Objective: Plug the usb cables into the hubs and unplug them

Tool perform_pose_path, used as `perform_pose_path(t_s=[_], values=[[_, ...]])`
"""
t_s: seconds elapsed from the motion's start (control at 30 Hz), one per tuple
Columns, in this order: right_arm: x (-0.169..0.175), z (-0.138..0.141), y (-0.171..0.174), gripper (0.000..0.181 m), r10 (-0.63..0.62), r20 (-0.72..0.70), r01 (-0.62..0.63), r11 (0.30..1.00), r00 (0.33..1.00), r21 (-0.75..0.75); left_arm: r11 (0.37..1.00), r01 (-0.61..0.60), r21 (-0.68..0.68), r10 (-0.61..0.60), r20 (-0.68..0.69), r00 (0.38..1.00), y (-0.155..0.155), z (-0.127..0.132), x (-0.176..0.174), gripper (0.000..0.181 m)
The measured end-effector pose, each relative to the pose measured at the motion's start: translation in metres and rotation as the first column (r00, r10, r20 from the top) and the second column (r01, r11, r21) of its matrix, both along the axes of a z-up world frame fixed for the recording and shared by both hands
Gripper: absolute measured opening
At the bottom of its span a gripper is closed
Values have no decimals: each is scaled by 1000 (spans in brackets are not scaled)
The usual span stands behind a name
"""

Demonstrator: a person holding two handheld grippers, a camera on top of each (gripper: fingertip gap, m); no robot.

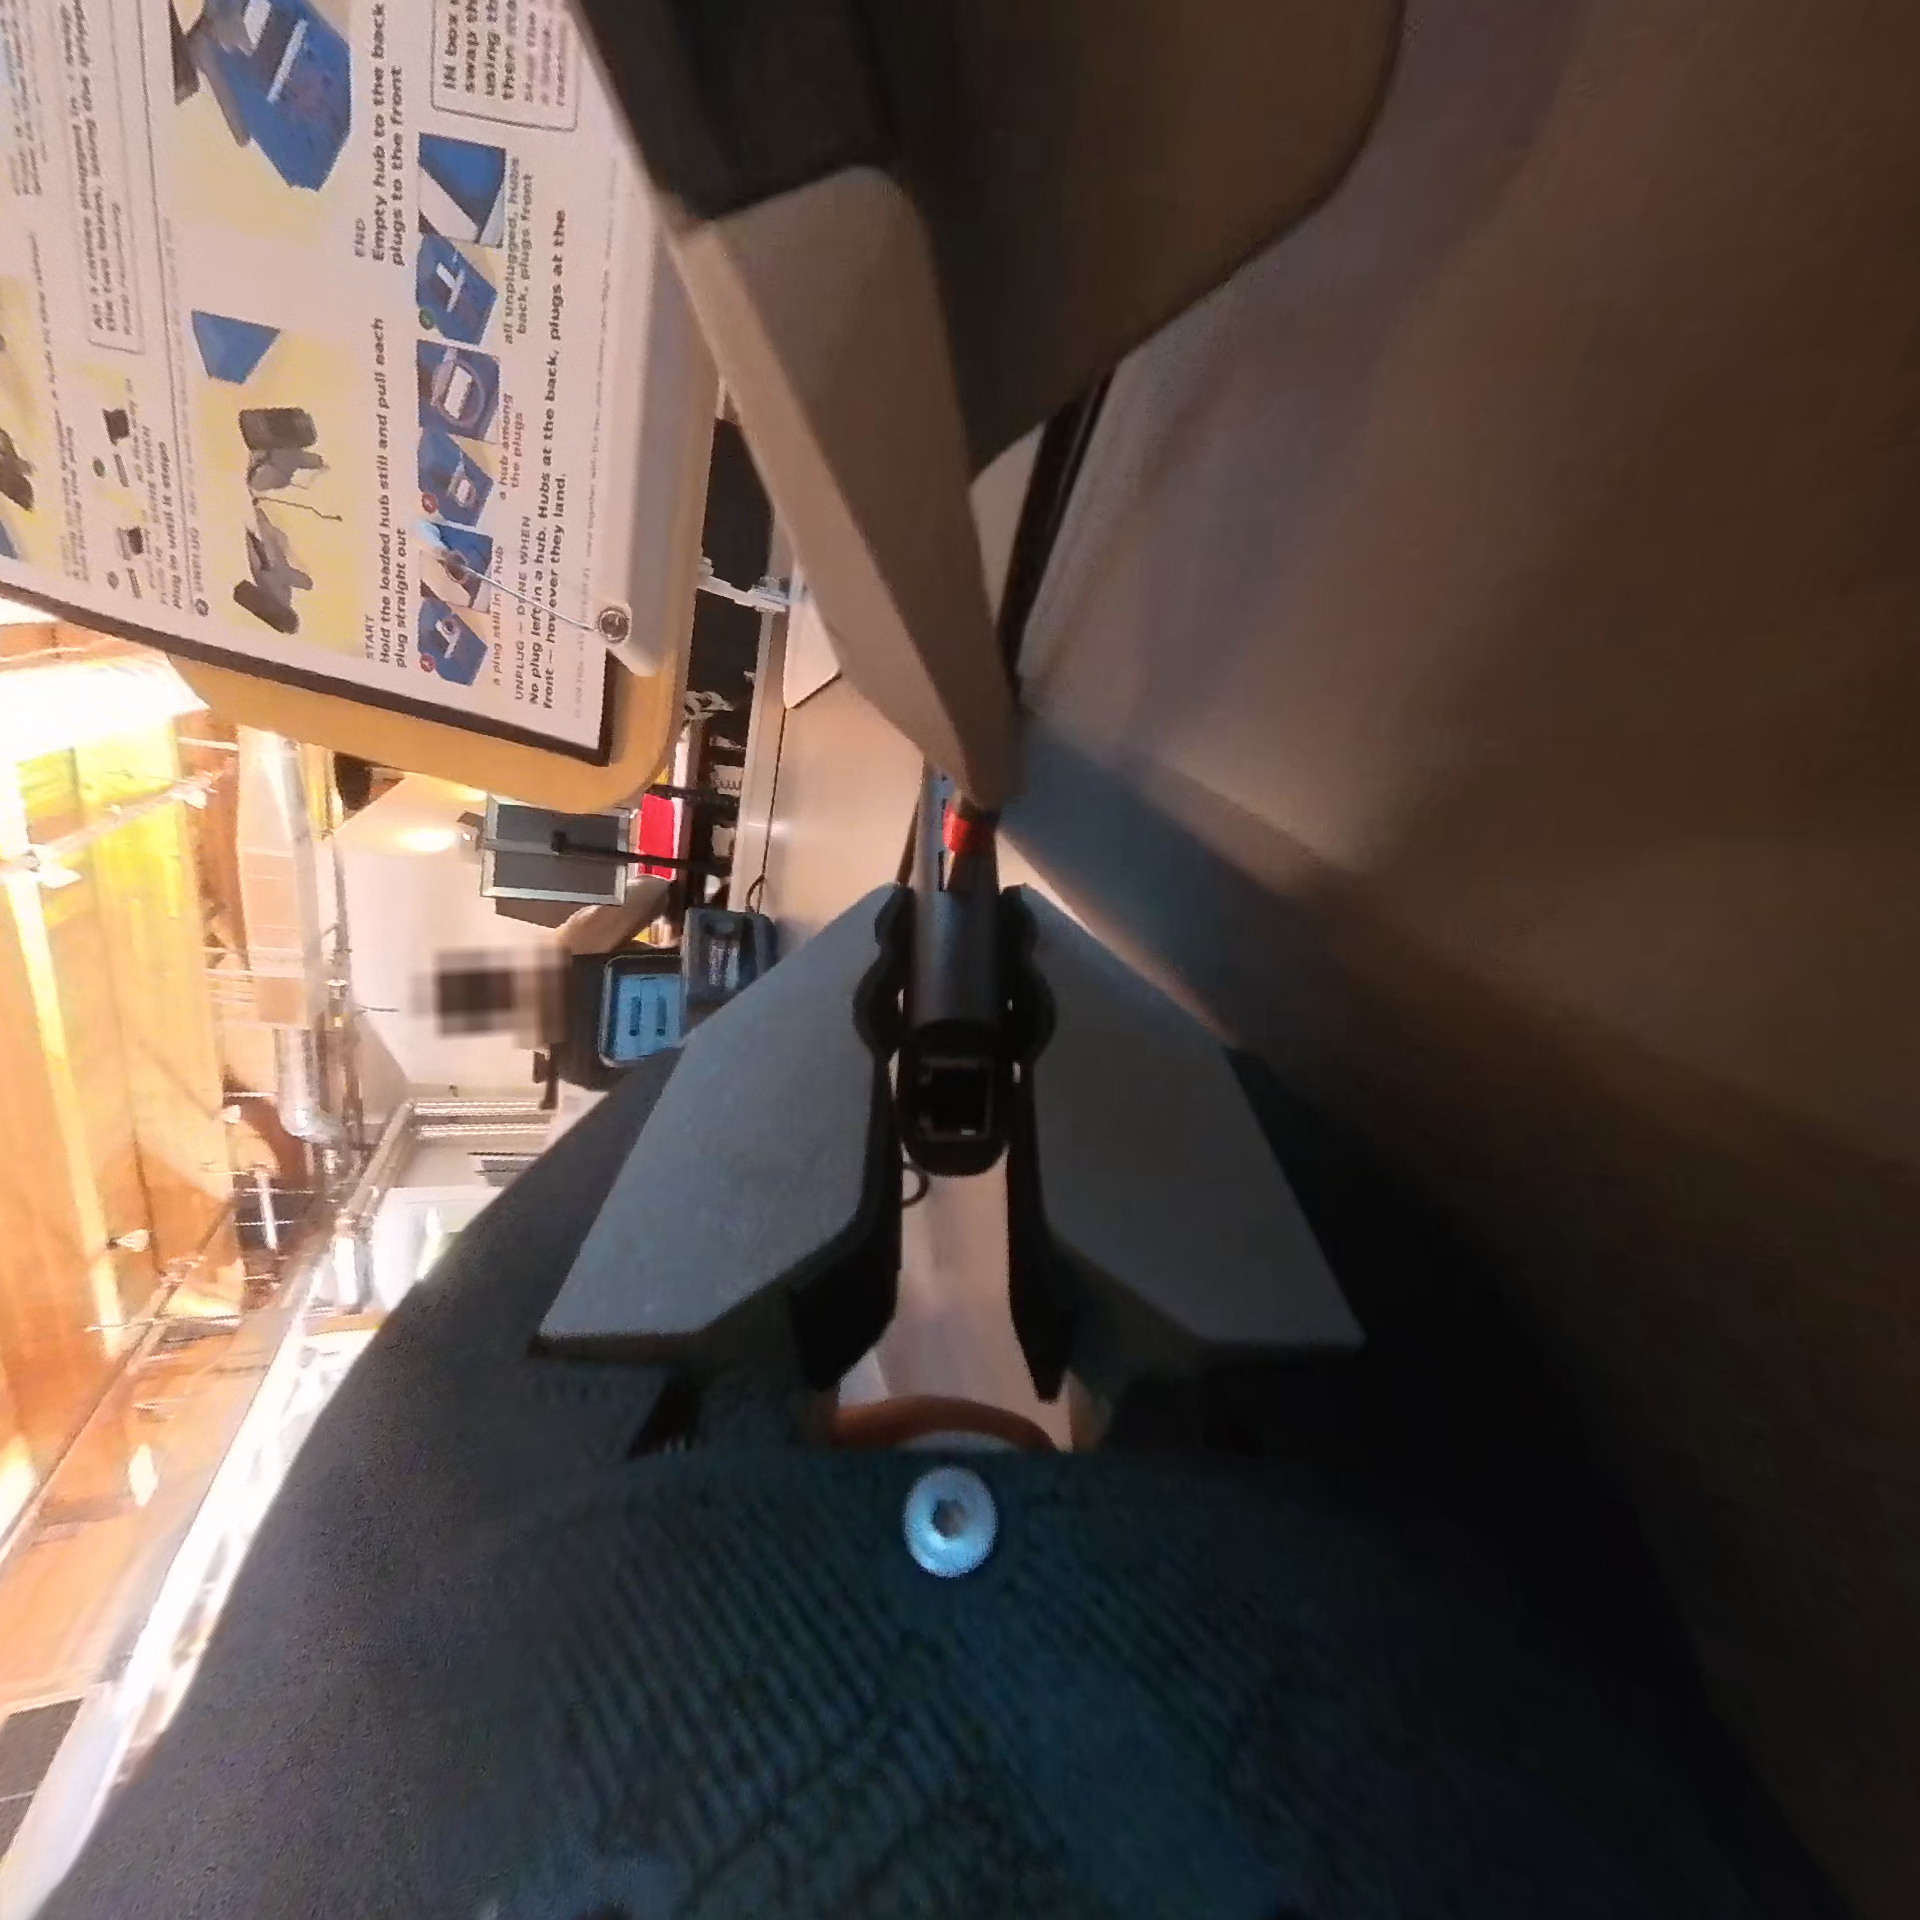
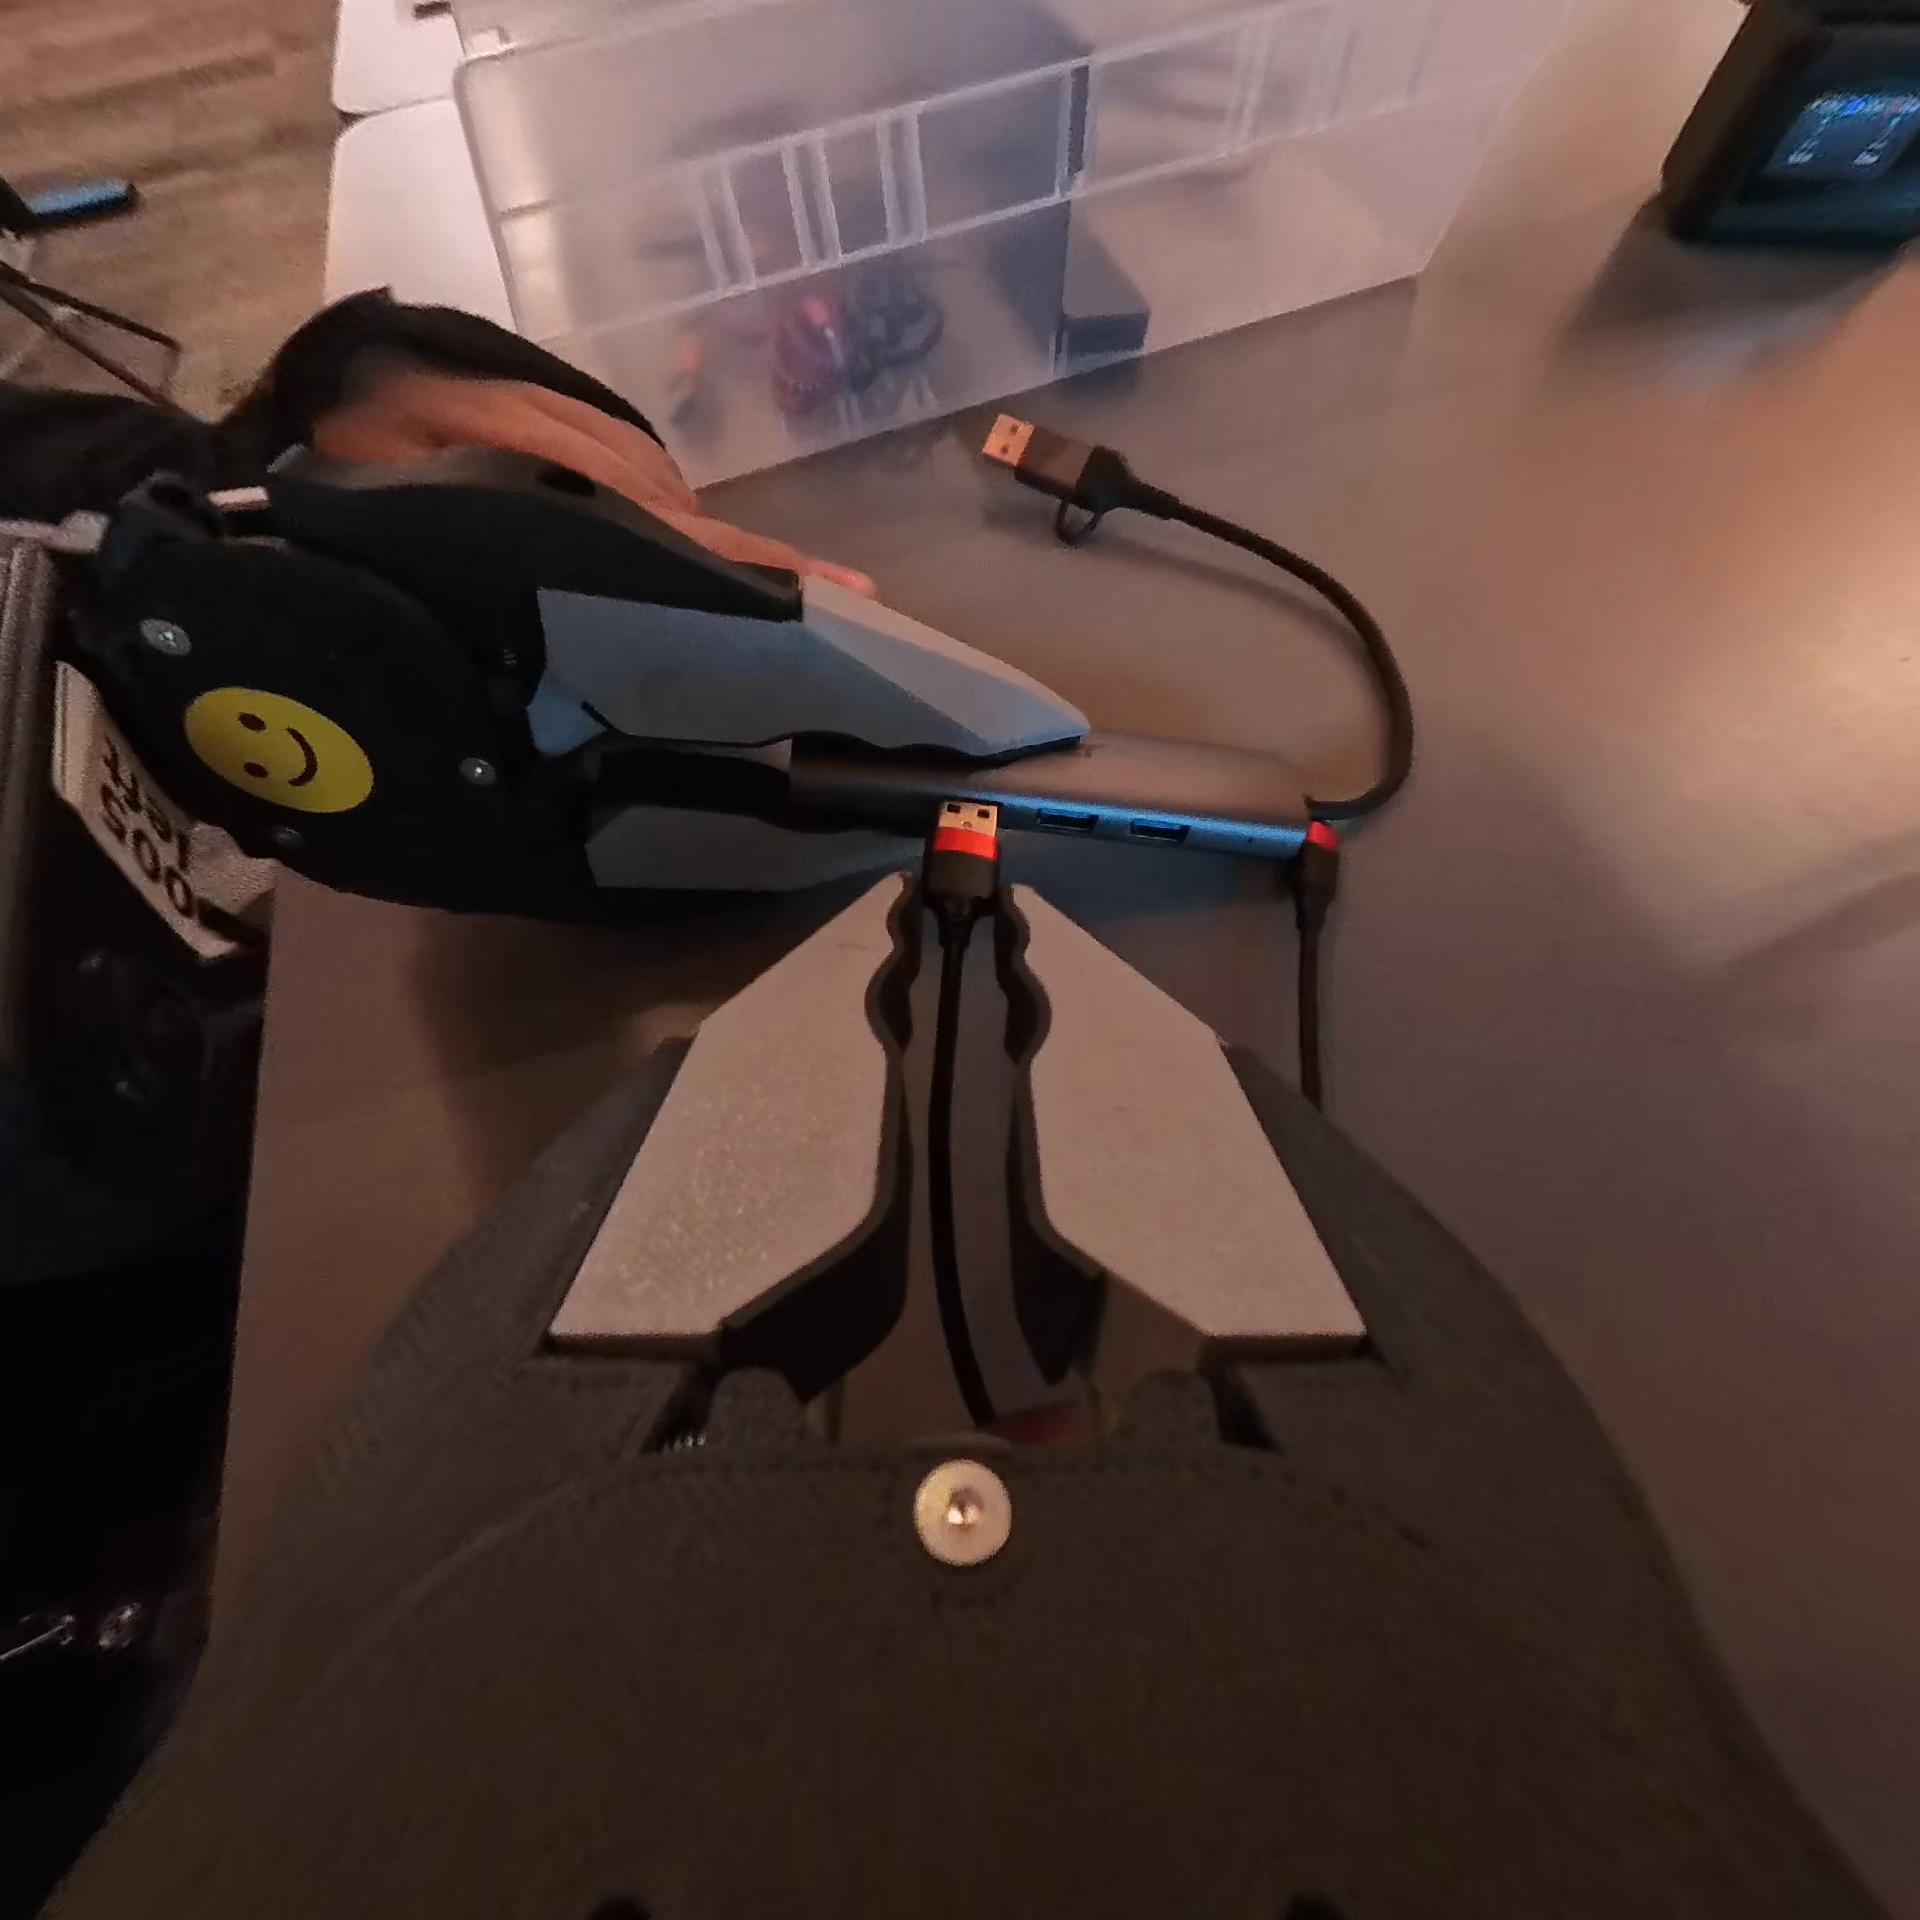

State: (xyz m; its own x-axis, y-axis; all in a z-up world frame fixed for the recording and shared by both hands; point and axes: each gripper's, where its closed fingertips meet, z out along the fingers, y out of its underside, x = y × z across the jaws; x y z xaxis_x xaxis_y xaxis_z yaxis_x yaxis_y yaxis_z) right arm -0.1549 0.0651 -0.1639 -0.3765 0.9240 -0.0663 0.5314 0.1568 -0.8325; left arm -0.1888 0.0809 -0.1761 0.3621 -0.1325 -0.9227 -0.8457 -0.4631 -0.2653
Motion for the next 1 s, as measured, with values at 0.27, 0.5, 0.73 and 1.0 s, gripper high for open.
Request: perform_pose_path(t_s=[0.27, 0.5, 0.73, 1.0], values=[[-2, 1, -2, 11, 17, -1, -17, 1000, 1000, -8, 1000, 23, -3, -23, -29, 999, 0, 0, 5, 13], [11, 35, 8, 27, 93, -100, -94, 996, 991, -7, 989, 82, 122, -86, 32, 996, 2, 25, 11, 14], [23, 17, 23, 61, 140, -76, -96, 906, 987, 412, 977, 191, 97, -200, 82, 976, 3, 17, 29, 15], [9, -3, 26, 13, 149, 15, -98, 570, 989, 816, 897, 393, 203, -442, 404, 801, -11, 32, 61, 15]])
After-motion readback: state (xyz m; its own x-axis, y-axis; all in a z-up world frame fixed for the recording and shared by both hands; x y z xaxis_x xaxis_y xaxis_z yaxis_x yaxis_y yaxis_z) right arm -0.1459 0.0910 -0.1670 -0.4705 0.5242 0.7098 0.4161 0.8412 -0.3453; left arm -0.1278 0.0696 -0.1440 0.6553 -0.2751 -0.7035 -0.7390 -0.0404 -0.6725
